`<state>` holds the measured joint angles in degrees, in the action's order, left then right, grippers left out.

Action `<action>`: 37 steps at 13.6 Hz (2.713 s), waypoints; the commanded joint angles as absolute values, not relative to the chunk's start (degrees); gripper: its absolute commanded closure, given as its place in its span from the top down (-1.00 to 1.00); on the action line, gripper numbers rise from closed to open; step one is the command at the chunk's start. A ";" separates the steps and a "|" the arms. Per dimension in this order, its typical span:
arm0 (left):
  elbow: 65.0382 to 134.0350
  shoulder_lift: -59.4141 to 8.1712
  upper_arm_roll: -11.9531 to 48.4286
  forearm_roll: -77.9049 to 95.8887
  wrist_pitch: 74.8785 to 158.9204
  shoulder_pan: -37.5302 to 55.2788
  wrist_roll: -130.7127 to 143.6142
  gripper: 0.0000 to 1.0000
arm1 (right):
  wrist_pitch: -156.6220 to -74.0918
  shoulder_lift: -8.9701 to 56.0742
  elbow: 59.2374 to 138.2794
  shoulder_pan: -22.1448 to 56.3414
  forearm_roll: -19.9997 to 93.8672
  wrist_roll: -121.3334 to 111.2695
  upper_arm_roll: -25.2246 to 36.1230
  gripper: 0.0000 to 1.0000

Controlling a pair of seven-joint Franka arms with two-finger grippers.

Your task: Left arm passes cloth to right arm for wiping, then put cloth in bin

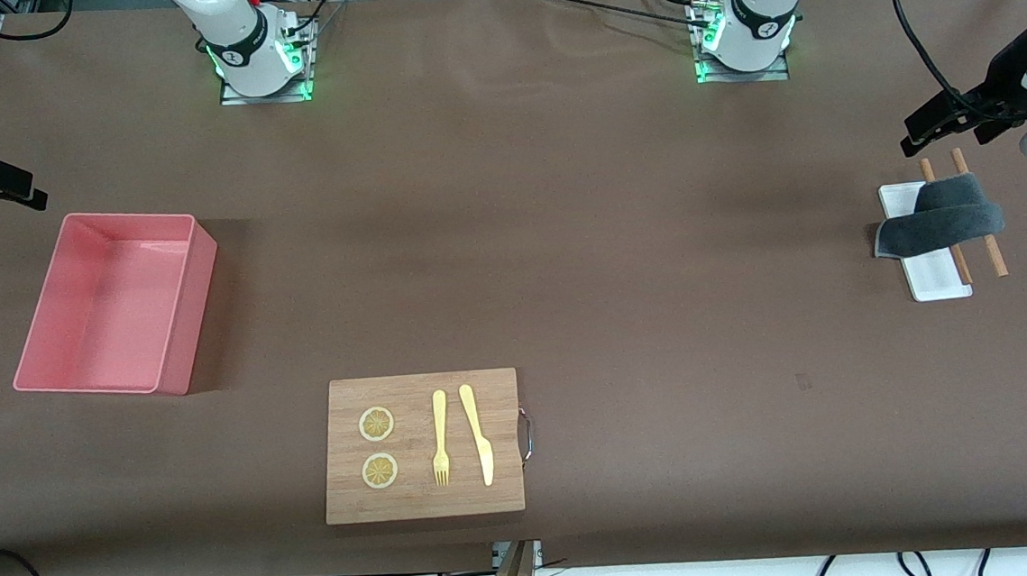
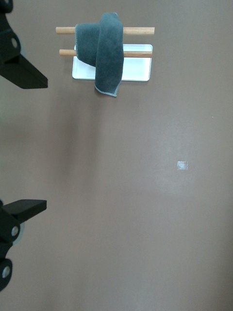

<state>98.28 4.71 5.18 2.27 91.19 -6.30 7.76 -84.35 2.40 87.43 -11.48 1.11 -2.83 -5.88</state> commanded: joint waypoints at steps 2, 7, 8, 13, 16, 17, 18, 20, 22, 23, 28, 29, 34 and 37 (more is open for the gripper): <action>95.81 2.99 5.27 3.34 89.30 -6.50 5.80 1.00 | -84.20 2.72 86.40 -11.51 1.58 -2.29 -6.06 1.00; 95.71 2.72 5.80 2.73 88.86 -6.33 5.89 1.00 | -84.11 2.72 86.48 -11.43 1.58 -2.20 -6.06 1.00; 95.71 2.64 5.89 2.64 88.86 -6.33 5.98 1.00 | -84.02 2.72 86.40 -11.43 1.58 -2.11 -6.06 1.00; 96.06 1.23 5.89 2.64 88.86 -6.50 5.89 1.00 | -83.94 2.64 86.40 -11.34 1.67 -2.11 -6.15 1.00; 96.06 1.23 5.45 2.55 88.07 -6.59 5.89 1.00 | -84.11 2.72 86.40 -11.34 1.67 -2.02 -6.15 1.00; 96.06 1.14 5.45 2.55 87.98 -6.77 5.80 1.00 | -84.11 2.72 86.40 -11.34 1.67 -2.02 -6.15 1.00; 96.15 1.14 5.45 2.55 87.98 -6.77 5.80 1.00 | -84.11 2.64 86.40 -11.34 1.67 -2.02 -6.15 1.00; 96.15 0.97 5.45 2.55 87.98 -6.77 5.80 1.00 | -84.11 2.72 86.48 -11.34 1.67 -1.93 -6.15 1.00; 96.15 0.70 5.45 2.55 87.98 -6.86 5.71 1.00 | -84.11 2.72 86.48 -11.34 1.67 -1.93 -6.15 1.00; 96.15 0.70 5.36 2.55 87.98 -6.94 5.54 1.00 | -84.11 2.64 86.48 -11.34 1.67 -1.93 -6.15 1.00; 96.15 -0.78 5.45 2.64 87.98 -9.39 5.19 1.00 | -84.11 2.72 86.40 -11.34 1.67 -2.02 -6.06 1.00; 96.07 -1.31 5.45 2.72 87.98 -10.01 5.19 1.00 | -84.11 2.72 86.40 -11.42 1.67 -2.11 -6.06 1.00; 96.06 -1.58 5.36 2.55 87.98 -10.11 5.27 1.00 | -84.02 2.72 86.40 -11.51 1.67 -2.02 -6.06 1.00; 95.63 -4.65 5.27 -0.33 88.68 -11.59 4.84 1.00 | -84.11 2.72 86.40 -11.51 1.67 -2.02 -6.06 1.00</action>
<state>97.71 -1.87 5.28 1.66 89.09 -10.20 6.30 -84.42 2.40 87.44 -11.30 1.12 -2.52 -5.99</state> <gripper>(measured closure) 0.000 0.000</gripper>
